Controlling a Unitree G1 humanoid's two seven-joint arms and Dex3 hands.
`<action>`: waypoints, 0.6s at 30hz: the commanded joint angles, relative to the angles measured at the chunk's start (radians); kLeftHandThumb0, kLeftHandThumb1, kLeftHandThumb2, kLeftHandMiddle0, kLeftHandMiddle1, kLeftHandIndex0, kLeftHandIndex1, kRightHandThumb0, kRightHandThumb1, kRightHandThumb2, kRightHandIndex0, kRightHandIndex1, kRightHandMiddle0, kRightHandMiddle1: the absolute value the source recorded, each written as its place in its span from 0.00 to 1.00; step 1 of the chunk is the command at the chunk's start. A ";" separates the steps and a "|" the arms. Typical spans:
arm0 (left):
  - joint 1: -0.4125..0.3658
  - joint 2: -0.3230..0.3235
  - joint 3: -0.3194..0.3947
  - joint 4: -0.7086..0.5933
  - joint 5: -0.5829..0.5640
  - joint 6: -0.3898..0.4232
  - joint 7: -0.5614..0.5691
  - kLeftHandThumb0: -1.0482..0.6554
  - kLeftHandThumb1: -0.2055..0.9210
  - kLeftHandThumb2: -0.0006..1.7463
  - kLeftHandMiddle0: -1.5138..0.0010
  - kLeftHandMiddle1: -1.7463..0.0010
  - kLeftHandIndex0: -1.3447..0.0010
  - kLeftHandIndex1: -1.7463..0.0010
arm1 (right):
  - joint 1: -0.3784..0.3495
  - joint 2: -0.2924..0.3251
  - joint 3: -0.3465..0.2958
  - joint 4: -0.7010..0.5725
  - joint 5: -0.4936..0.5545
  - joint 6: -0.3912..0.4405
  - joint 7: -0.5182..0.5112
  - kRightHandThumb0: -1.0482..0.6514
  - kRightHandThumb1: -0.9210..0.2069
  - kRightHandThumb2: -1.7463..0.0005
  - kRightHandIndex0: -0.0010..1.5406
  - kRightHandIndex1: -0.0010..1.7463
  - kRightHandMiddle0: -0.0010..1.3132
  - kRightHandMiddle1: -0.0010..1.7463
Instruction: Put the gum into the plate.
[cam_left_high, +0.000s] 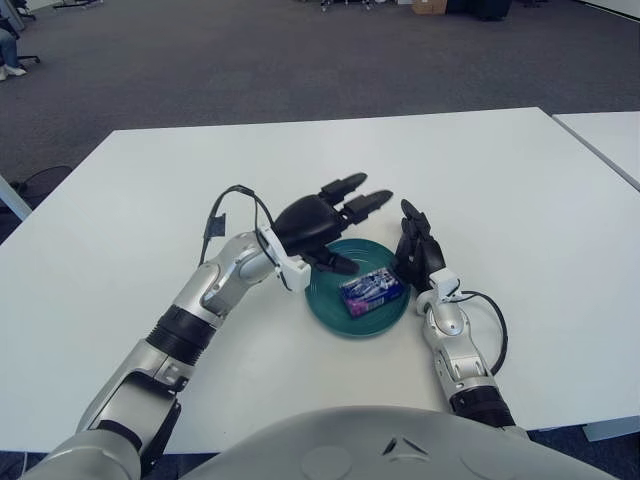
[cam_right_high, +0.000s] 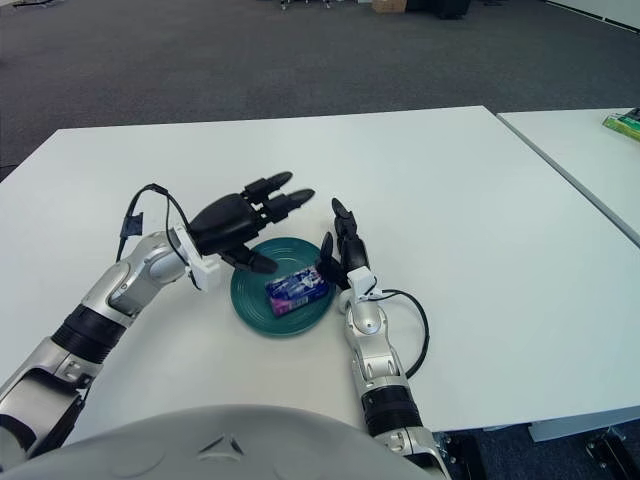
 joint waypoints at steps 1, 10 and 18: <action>0.044 -0.019 0.077 -0.017 -0.086 0.086 0.015 0.00 1.00 0.37 1.00 1.00 1.00 1.00 | 0.059 -0.013 -0.038 0.217 0.024 0.085 0.009 0.13 0.00 0.48 0.06 0.00 0.00 0.12; 0.153 -0.303 0.265 -0.052 -0.559 0.332 0.075 0.00 1.00 0.41 1.00 1.00 0.99 1.00 | 0.039 0.001 -0.076 0.282 0.073 0.050 0.028 0.18 0.00 0.48 0.10 0.01 0.00 0.20; 0.317 -0.441 0.383 -0.202 -0.835 0.447 0.132 0.00 1.00 0.48 0.98 0.99 0.96 0.98 | 0.045 -0.006 -0.075 0.273 0.062 0.049 0.028 0.21 0.00 0.46 0.11 0.01 0.00 0.22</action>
